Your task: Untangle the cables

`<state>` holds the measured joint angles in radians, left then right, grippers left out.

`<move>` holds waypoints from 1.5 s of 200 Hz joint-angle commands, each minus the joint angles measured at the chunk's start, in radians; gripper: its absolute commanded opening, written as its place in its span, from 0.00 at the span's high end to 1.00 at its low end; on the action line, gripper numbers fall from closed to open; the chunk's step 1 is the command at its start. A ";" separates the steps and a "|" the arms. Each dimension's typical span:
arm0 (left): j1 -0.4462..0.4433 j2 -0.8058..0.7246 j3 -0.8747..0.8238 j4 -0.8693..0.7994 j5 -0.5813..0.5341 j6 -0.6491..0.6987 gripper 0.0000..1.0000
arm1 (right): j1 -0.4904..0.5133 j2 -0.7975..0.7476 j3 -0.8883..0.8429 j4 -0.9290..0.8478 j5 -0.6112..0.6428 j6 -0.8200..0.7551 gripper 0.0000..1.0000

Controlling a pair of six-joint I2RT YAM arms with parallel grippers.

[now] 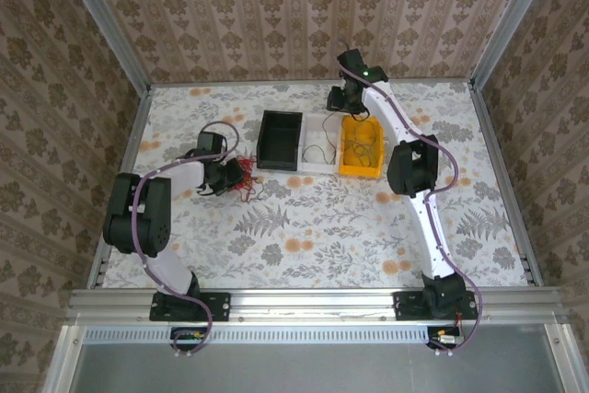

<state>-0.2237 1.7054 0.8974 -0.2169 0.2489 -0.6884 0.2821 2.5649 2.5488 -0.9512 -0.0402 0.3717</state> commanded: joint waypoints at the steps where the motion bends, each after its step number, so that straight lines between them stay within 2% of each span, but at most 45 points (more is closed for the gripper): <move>1: -0.014 0.049 0.000 -0.054 0.016 0.026 1.00 | 0.044 -0.109 -0.094 0.030 0.017 -0.090 0.54; 36: -0.017 0.046 -0.003 -0.053 0.006 0.023 1.00 | 0.101 -0.237 -0.274 0.086 0.090 -0.169 0.53; 75: -0.017 0.030 -0.016 -0.050 0.002 0.023 1.00 | 0.134 -0.311 -0.448 0.160 0.212 -0.174 0.54; 105: -0.017 0.019 -0.021 -0.054 -0.007 0.023 1.00 | 0.150 -0.347 -0.524 0.198 0.198 -0.160 0.54; 150: -0.017 0.019 -0.025 -0.051 -0.007 0.016 1.00 | 0.154 -0.268 -0.498 0.185 0.135 -0.087 0.54; 209: -0.018 0.005 -0.031 -0.057 -0.014 0.016 1.00 | 0.165 -0.136 -0.331 0.112 0.201 -0.075 0.55; 248: -0.017 -0.001 -0.032 -0.064 -0.019 0.024 1.00 | 0.187 -0.188 -0.388 0.153 0.283 -0.090 0.56; 300: -0.018 0.002 -0.031 -0.064 -0.019 0.026 1.00 | 0.187 -0.290 -0.529 0.210 0.266 -0.081 0.57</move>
<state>-0.2287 1.7042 0.8974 -0.2127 0.2428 -0.6865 0.4721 2.3558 2.1014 -0.7372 0.2062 0.2806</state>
